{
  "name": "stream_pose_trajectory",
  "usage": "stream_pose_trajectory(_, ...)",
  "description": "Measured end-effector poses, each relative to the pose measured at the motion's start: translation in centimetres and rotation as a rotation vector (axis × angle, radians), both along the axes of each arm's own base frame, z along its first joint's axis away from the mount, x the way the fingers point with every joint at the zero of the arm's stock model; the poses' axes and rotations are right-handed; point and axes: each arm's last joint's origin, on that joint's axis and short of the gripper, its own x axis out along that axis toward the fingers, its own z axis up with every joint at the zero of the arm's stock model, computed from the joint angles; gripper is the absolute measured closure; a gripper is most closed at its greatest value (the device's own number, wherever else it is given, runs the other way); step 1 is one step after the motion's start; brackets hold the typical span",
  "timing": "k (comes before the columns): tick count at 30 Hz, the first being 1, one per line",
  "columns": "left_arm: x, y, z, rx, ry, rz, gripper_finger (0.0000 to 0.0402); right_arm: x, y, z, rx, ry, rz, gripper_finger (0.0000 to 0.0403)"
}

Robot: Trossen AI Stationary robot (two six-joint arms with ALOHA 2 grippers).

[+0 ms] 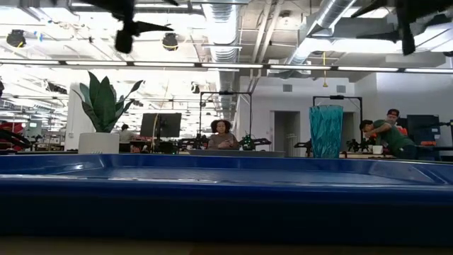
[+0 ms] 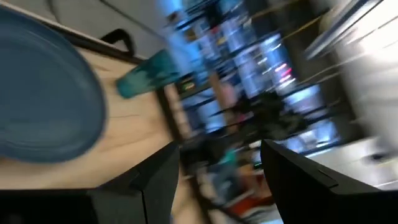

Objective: Pick and place plate/cup/fork/spoon on tray
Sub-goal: Put the blue cup on the top right of the blue tray

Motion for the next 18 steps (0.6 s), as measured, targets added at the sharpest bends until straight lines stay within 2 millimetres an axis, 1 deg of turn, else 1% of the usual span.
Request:
stream_pose_trajectory(2, 1.5, 0.5, 1.2, 0.055, 0.089, -0.027, 0.0187, 0.9, -0.3, 1.1, -0.031, 0.180, -0.031, 0.0165)
stream_pose_trajectory(4, 2.6, 1.0, 2.3, 0.119, 0.176, -0.059, 0.0187, 2.0, -0.6, 2.0, -0.041, 0.335, -0.054, 0.0170)
stream_pose_trajectory(6, 3.5, 1.5, 3.5, 0.160, 0.234, -0.077, 0.0187, 2.8, -1.2, 2.6, 0.046, 0.425, -0.115, 0.0174)
stream_pose_trajectory(10, 4.5, 2.4, 5.3, 0.156, 0.314, -0.055, 0.0187, 3.1, -3.0, 3.3, 0.270, 0.563, -0.303, 0.0175)
stream_pose_trajectory(11, 4.6, 2.7, 5.7, 0.149, 0.325, -0.048, 0.0187, 3.2, -3.4, 3.3, 0.310, 0.600, -0.333, 0.0172)
stream_pose_trajectory(14, 4.9, 3.2, 6.0, 0.119, 0.342, -0.027, 0.0187, 4.4, -5.4, 2.7, 0.380, 0.650, -0.369, 0.0161)
stream_pose_trajectory(16, 4.8, 3.4, 5.9, 0.104, 0.348, -0.025, 0.0187, 5.0, -7.0, 1.7, 0.438, 0.700, -0.371, 0.0156)
stream_pose_trajectory(18, 4.8, 3.5, 5.9, 0.093, 0.355, -0.025, 0.0187, 5.2, -8.7, 0.7, 0.497, 0.730, -0.369, 0.0154)
